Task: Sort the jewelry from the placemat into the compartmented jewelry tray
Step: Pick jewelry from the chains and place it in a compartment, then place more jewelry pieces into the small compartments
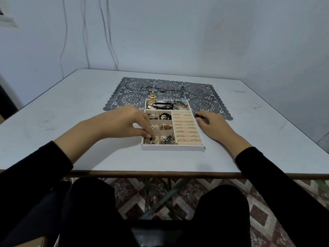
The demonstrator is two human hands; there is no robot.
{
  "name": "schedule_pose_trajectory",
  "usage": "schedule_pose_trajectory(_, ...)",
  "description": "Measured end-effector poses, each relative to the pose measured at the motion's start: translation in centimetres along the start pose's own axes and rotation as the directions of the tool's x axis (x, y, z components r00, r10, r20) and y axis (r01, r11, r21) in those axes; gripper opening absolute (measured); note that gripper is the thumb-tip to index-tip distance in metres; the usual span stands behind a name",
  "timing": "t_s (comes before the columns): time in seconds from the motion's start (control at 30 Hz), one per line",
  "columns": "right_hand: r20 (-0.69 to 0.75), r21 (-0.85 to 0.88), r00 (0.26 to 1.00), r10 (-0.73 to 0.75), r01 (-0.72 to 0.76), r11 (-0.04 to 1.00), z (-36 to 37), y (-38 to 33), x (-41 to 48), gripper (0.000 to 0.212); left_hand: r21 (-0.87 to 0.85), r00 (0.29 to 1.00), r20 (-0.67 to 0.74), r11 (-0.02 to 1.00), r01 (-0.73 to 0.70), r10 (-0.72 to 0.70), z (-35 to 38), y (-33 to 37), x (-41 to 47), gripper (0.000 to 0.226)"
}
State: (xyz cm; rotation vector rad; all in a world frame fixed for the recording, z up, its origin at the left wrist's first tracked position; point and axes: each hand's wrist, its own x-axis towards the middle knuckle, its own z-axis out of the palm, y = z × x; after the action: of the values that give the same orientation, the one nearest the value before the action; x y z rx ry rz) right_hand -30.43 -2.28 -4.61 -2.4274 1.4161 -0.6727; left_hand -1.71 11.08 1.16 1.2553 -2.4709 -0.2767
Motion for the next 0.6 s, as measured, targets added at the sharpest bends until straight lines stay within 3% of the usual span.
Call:
schedule_pose_trajectory(0.23, -0.005, 0.007, 1.000, 0.011, -0.011, 1.000, -0.4, 0.1, 0.7, 0.032, -0.144, 0.980, -0.149, 0.984, 0.109, -0.130, -1.0, -1.6, 0.4, 0.020)
schedule_pose_trajectory(0.43, -0.093, 0.018, 0.994, 0.063, -0.061, 0.998, -1.1, 0.8, 2.9, 0.030, -0.271, 0.865, -0.390, 0.937, 0.219, -0.315, -1.1, -5.7, 1.8, 0.016)
schedule_pose_trajectory(0.6, -0.079, -0.038, 0.996, 0.034, -0.037, 0.999, -0.8, 2.4, 5.7, 0.032, -0.234, 0.799, -0.411, 0.898, 0.373, -0.439, 0.0, -10.2, 3.8, 0.026)
